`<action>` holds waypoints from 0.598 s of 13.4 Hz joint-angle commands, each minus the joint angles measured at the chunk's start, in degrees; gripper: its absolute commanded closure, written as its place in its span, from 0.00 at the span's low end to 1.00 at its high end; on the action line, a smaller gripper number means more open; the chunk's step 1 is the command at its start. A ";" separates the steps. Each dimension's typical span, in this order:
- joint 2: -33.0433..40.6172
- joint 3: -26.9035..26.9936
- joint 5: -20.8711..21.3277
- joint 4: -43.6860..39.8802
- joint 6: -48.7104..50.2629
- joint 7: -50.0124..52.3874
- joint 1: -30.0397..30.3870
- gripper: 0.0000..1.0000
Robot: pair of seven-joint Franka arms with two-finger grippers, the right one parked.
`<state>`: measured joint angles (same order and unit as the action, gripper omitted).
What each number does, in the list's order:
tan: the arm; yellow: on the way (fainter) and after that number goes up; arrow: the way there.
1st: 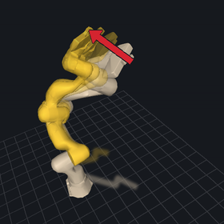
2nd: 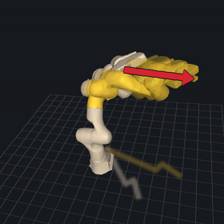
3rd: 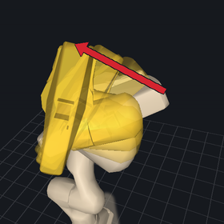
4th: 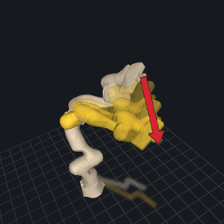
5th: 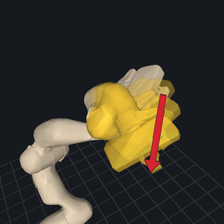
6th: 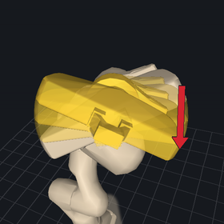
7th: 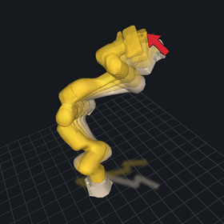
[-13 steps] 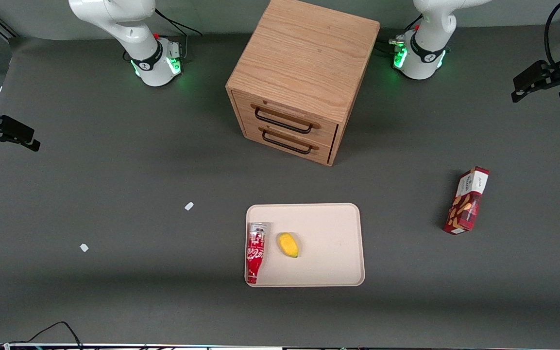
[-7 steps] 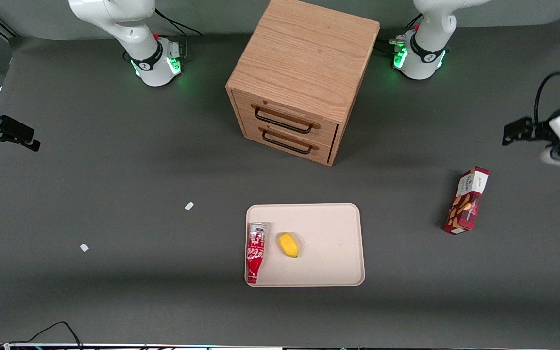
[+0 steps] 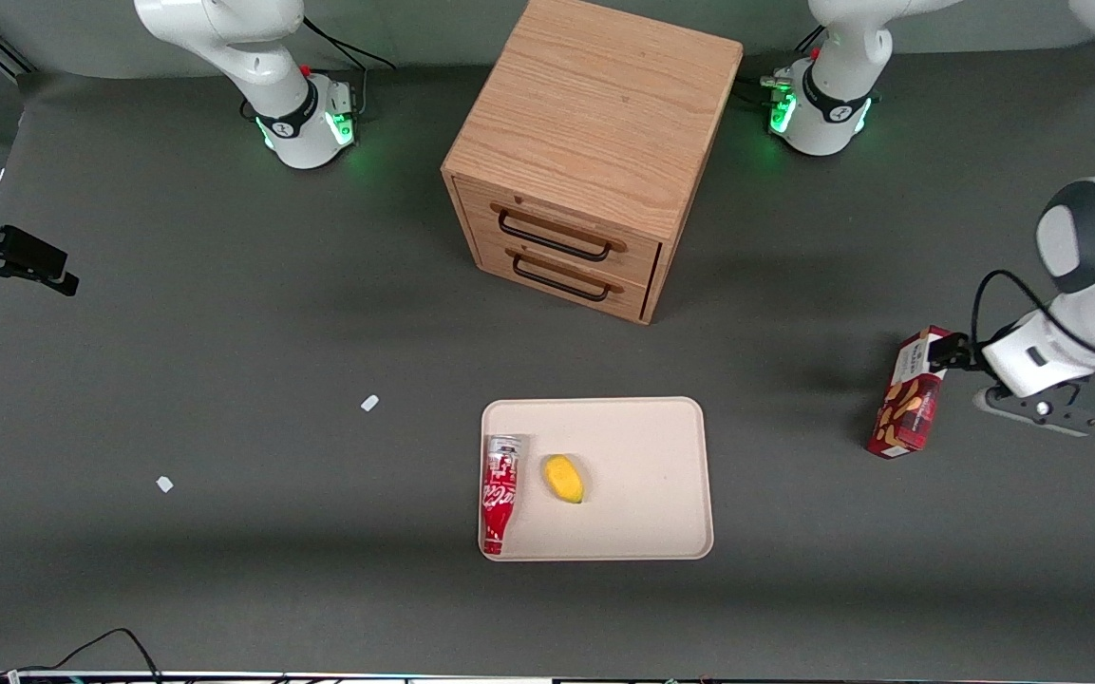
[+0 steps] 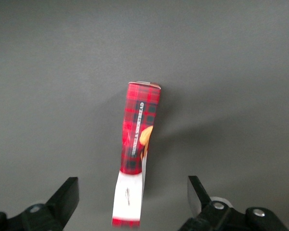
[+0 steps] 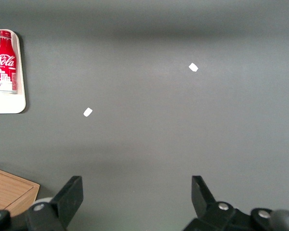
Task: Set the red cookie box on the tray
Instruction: 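Move the open left gripper down over the red plaid cookie box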
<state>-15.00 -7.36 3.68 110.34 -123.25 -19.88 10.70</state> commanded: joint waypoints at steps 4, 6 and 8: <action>-5.04 0.32 3.52 5.48 -11.64 -3.76 -0.51 0.00; -6.44 1.46 3.52 7.07 -14.64 -4.38 -0.59 0.00; -7.85 1.73 3.52 7.16 -15.53 -4.47 -0.68 0.00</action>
<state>-22.48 -6.47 6.34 116.57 -137.23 -23.52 10.63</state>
